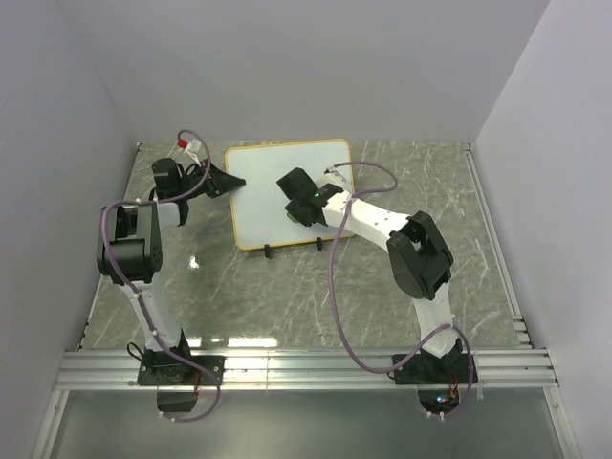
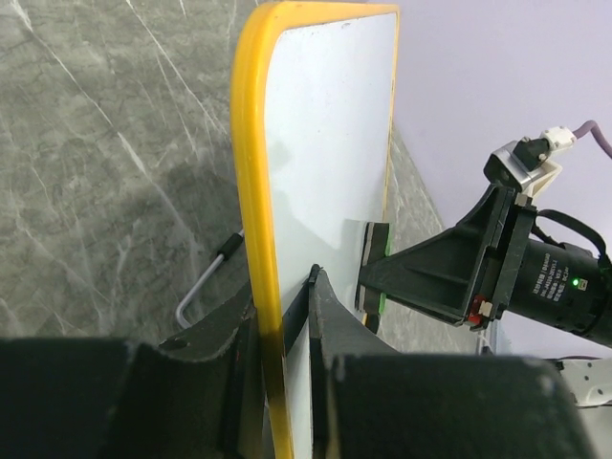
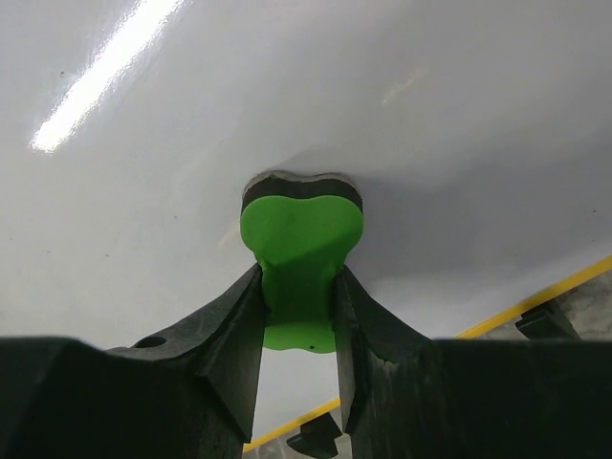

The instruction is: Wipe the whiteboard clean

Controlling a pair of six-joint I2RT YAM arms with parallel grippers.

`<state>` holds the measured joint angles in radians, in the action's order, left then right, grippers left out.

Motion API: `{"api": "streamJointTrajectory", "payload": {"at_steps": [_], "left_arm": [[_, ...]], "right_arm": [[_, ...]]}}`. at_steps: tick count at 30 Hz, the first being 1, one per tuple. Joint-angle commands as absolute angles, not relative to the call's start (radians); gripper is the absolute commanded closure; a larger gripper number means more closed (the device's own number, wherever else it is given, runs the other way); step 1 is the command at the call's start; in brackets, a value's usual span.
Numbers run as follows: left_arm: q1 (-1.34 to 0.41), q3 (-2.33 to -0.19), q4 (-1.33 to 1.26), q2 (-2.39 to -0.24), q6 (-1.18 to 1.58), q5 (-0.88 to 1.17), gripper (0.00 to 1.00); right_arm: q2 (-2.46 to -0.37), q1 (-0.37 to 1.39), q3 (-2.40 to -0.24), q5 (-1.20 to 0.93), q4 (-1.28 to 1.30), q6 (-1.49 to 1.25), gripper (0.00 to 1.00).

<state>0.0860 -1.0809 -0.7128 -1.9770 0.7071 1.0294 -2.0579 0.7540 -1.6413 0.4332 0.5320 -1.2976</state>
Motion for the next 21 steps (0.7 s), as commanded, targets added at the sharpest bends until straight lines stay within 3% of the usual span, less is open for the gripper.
{"api": "streamJointTrajectory", "payload": {"at_steps": [1, 6, 10, 14, 17, 18, 21], "left_arm": [[0.037, -1.037, -0.655, -1.974, 0.494, 0.899, 0.98], [0.011, -1.014, -0.585, -1.927, 0.434, 0.859, 0.92], [0.006, -0.996, -0.526, -1.882, 0.411, 0.831, 0.74], [0.006, -0.971, -0.474, -1.839, 0.399, 0.792, 0.64], [0.005, -0.974, -0.417, -1.815, 0.377, 0.753, 0.48], [0.006, -0.971, -0.385, -1.806, 0.373, 0.741, 0.33], [0.008, -0.942, -0.371, -1.769, 0.367, 0.703, 0.13]], "right_arm": [[-2.083, 0.726, -1.615, 0.508, 0.597, -1.267, 1.0], [-1.998, 0.726, -1.597, 0.526, 0.62, -1.241, 1.0], [-1.938, 0.726, -1.559, 0.528, 0.629, -1.238, 1.0], [-1.893, 0.724, -1.523, 0.534, 0.64, -1.229, 1.0], [-1.873, 0.726, -1.511, 0.537, 0.644, -1.218, 1.0], [-1.868, 0.726, -1.511, 0.535, 0.649, -1.213, 1.0], [-1.865, 0.726, -1.519, 0.535, 0.655, -1.203, 1.0]]}}
